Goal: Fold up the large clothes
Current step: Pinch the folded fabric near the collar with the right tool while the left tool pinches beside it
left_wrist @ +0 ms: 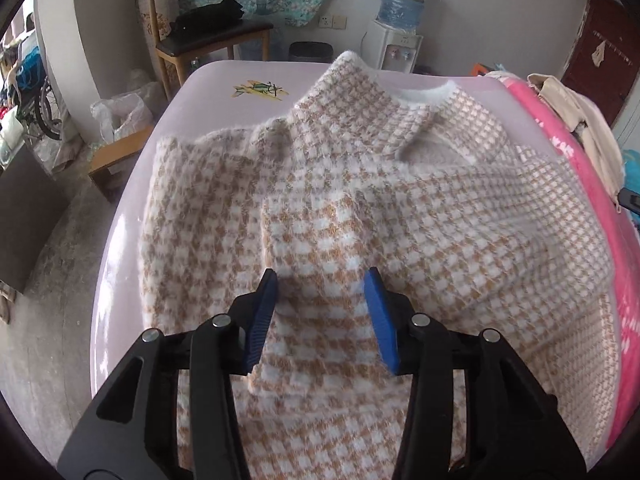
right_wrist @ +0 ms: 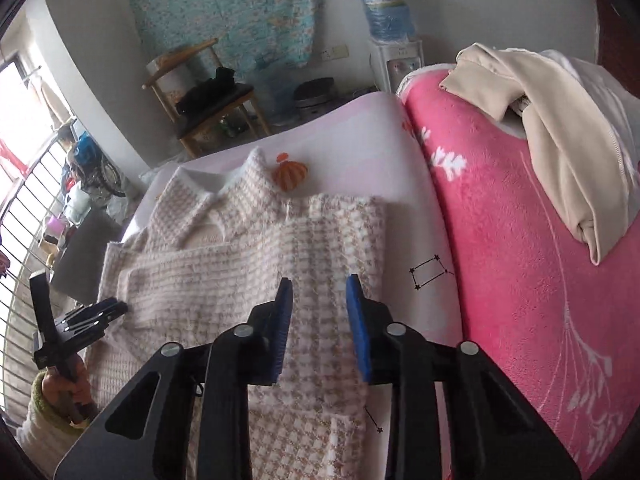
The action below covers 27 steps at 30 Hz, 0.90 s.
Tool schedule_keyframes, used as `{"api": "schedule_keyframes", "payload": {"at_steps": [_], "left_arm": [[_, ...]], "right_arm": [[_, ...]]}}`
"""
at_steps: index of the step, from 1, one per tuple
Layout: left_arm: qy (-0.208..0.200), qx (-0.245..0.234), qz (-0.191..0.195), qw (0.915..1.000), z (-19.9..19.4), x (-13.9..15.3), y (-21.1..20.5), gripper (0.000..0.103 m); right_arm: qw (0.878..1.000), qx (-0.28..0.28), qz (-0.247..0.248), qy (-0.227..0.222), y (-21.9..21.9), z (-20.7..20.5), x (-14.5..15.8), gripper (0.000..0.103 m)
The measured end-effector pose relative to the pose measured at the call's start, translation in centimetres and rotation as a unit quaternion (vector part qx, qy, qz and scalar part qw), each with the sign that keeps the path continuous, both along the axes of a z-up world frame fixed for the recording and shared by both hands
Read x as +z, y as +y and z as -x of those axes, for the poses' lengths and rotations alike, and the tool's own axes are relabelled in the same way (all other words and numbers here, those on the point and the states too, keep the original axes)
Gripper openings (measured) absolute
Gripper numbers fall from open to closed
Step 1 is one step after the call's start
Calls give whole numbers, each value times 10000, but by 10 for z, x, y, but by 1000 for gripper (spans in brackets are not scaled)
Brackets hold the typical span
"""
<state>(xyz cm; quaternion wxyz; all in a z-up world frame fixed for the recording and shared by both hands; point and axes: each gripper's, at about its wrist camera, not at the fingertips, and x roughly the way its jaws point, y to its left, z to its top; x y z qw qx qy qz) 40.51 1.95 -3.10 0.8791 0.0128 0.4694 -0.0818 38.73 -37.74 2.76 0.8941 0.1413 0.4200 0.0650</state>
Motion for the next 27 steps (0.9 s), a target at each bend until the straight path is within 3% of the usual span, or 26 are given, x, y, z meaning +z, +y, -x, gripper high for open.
{"api": "schedule_keyframes", "payload": {"at_steps": [3,6,8,11,15,19,21,23,25,27], "left_arm": [[-111,40,-345,9993,-5,2,-6,43],[-96,161,-428,9989,-9,-1,-4,43],[-84,193,-321,9993,-12,-5,2,43],[-177,209,-174,9995,-13,0,12,42],[-347,286,198,9988,-8,16,26,42],[-451,-65,343,9984,-4,28,13,42],[-414,-331,220,9984,-3,26,-4,43],[-223,-458,-152,9986,-9,11,-21,43],[-29,-360,-433,9984,-17,-4,-25,45],[-71,-234,-329,9992,-15,3,-21,45]], "right_arm": [[9985,472,288,55,22,-5,-17,23],[9903,754,1031,538,44,-15,-53,23],[9871,788,1310,466,51,-16,-66,23],[9900,560,1145,597,50,-17,-51,23],[9961,511,720,-36,50,-14,-18,23],[9970,604,489,-68,56,-38,-25,23],[9963,647,548,134,63,-54,-42,23],[9962,500,649,301,65,-67,-62,23],[9979,345,414,363,60,-69,-57,23],[9980,18,463,419,53,-61,-44,23]]}}
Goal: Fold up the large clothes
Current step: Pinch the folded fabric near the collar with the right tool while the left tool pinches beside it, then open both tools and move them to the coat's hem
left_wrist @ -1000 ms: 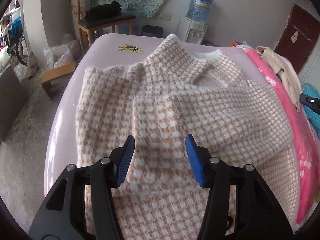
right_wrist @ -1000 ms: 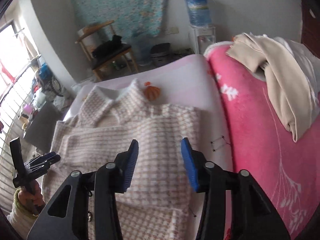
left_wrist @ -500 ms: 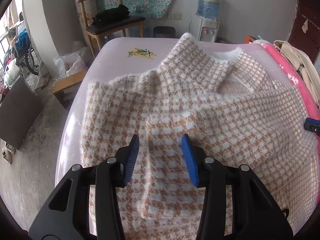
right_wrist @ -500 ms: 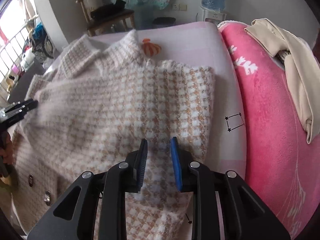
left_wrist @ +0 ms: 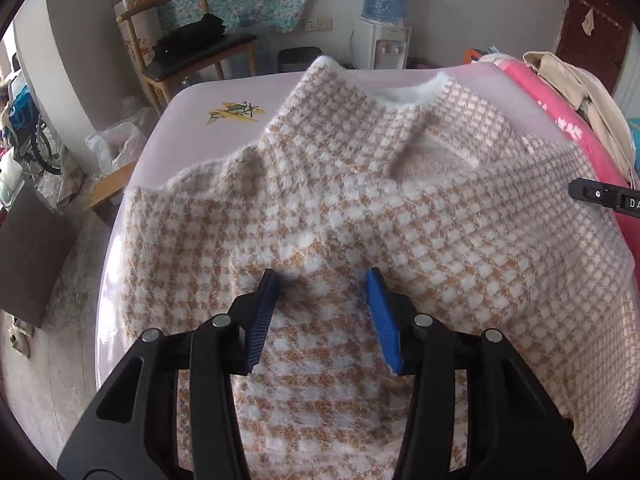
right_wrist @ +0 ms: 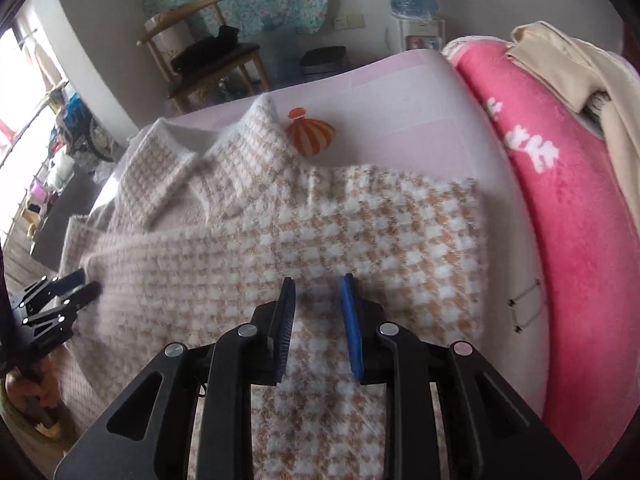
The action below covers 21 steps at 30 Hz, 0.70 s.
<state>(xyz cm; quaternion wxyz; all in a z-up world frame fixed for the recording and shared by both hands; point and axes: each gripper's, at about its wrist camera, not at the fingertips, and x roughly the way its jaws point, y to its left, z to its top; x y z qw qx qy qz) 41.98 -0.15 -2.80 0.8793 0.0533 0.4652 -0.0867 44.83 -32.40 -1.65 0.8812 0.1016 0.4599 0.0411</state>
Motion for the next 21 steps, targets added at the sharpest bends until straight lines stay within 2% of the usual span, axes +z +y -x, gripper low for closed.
{"api": "schedule_keyframes", "payload": {"at_steps": [1,3,4,6,7,10,11,13,15,18,21], "left_arm": [[-57,57,27,10000,4,6,3,45],[-216,-28,139,9997,17,18,8,45],[-250,-110,200,9994,24,23,10,47],[-221,-301,379,9986,38,26,9,59],[-154,-388,379,9984,43,23,6,60],[177,-477,-269,9983,47,-11,-11,67],[-35,-441,-302,9986,52,-10,-11,67],[-50,-310,-467,9984,59,0,-10,67],[-261,-136,-377,9989,75,20,-1,67],[-399,40,-185,9990,113,46,15,69],[-258,118,-65,9996,161,55,28,75]], "right_arm": [[9998,-111,105,-85,-4,10,10,25],[9994,-30,-6,-343,-10,36,27,27],[9992,49,22,-397,-11,48,32,31],[9987,293,124,-402,-5,69,31,33],[9984,415,166,-336,0,74,25,33],[9972,488,548,145,10,75,-15,33],[9974,452,557,57,9,76,-22,33],[9980,244,579,114,8,78,-14,33],[9983,122,562,-39,12,92,3,33],[9990,160,356,-239,20,130,22,39],[9984,375,349,-227,43,176,24,50]]}}
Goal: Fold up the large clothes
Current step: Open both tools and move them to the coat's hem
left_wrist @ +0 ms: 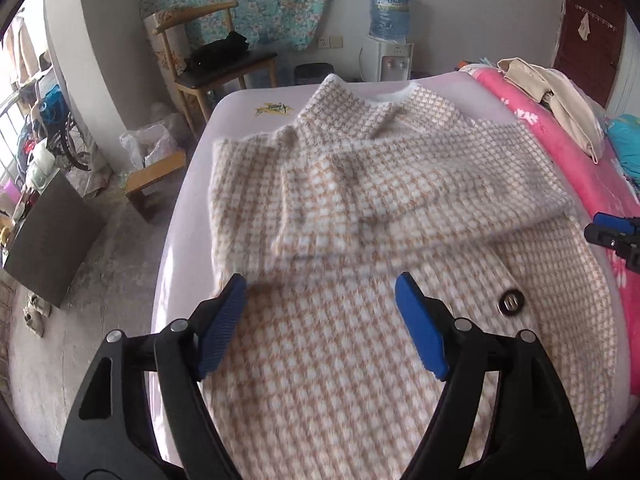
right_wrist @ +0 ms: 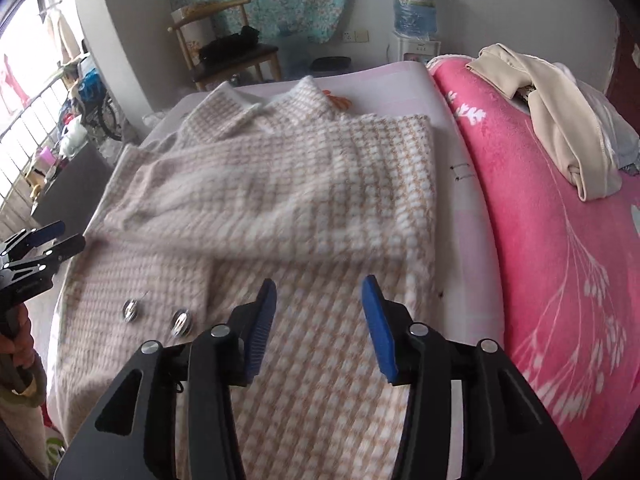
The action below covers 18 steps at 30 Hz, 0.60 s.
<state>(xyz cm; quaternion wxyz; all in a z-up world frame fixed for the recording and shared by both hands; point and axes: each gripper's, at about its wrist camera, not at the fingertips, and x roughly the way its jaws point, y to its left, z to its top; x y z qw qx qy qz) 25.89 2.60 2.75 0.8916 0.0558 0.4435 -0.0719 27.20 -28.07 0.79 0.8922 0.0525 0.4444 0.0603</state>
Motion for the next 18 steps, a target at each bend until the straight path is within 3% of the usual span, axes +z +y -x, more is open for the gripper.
{"api": "schedule_keyframes", "payload": {"at_steps": [4,9,12,15,18], "left_arm": [[186,-60,310,9993,66,-1,4,84],[455,-129,90,9988,122,-29,-9,85],[563,-131,-168,9982,142,-46,-14,85],[565,-46,-355,9978,154,-60,-13,85],[595,91,-450,9972,162,-73,-9,87]], "right_arm": [[9992,354,-71,183,43,62,-15,59],[9982,468,-21,371,85,123,-44,60],[9992,340,38,225,87,148,-49,60],[9998,188,39,57,78,167,-48,72],[9998,120,144,76,71,178,-56,74]]}}
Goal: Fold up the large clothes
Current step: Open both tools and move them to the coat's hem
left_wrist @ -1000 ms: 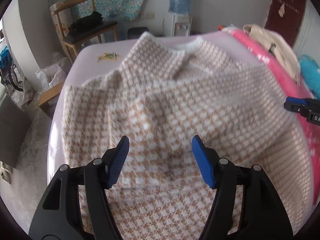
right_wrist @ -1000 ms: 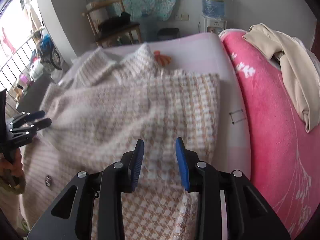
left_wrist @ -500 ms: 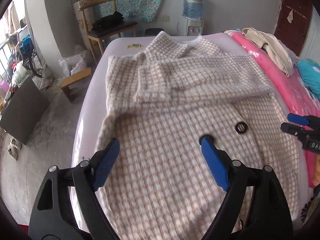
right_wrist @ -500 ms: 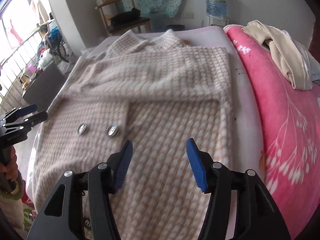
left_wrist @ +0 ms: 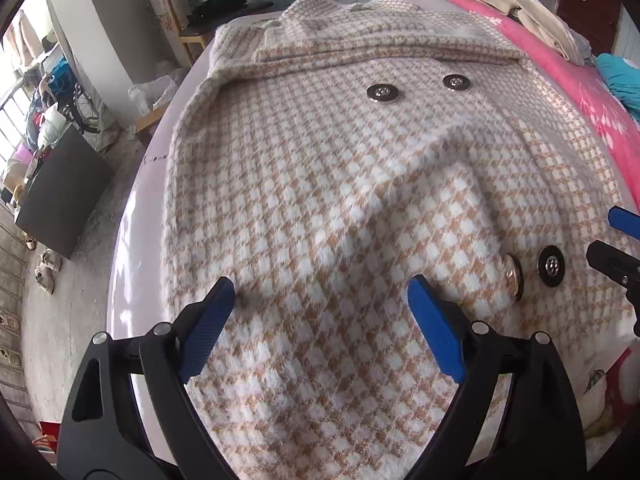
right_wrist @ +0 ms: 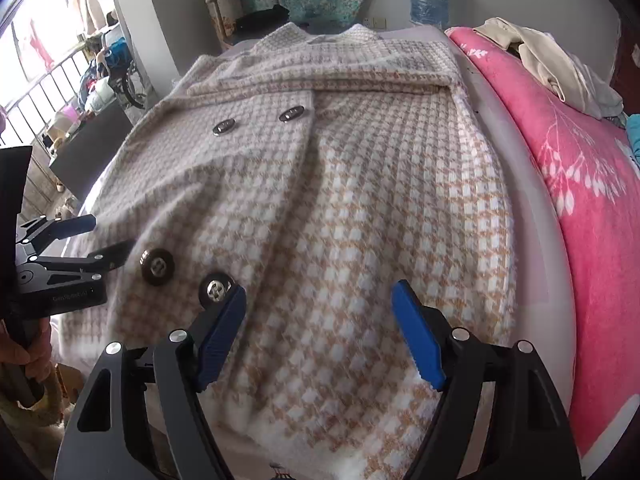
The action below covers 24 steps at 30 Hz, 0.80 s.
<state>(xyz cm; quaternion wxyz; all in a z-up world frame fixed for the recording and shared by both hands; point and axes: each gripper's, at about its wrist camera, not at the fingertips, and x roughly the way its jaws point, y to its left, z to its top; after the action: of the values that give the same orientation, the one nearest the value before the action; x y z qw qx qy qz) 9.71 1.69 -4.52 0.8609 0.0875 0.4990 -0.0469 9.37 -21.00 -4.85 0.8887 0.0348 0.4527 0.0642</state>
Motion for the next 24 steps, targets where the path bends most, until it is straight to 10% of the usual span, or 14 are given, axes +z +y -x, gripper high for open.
{"api": "schedule_keyframes", "payload": {"at_steps": [24], "left_arm": [[102,385,368,9985,8,-14,22,96]], "right_arm": [[9996,141,243,67,-8,22,-24,81]]}}
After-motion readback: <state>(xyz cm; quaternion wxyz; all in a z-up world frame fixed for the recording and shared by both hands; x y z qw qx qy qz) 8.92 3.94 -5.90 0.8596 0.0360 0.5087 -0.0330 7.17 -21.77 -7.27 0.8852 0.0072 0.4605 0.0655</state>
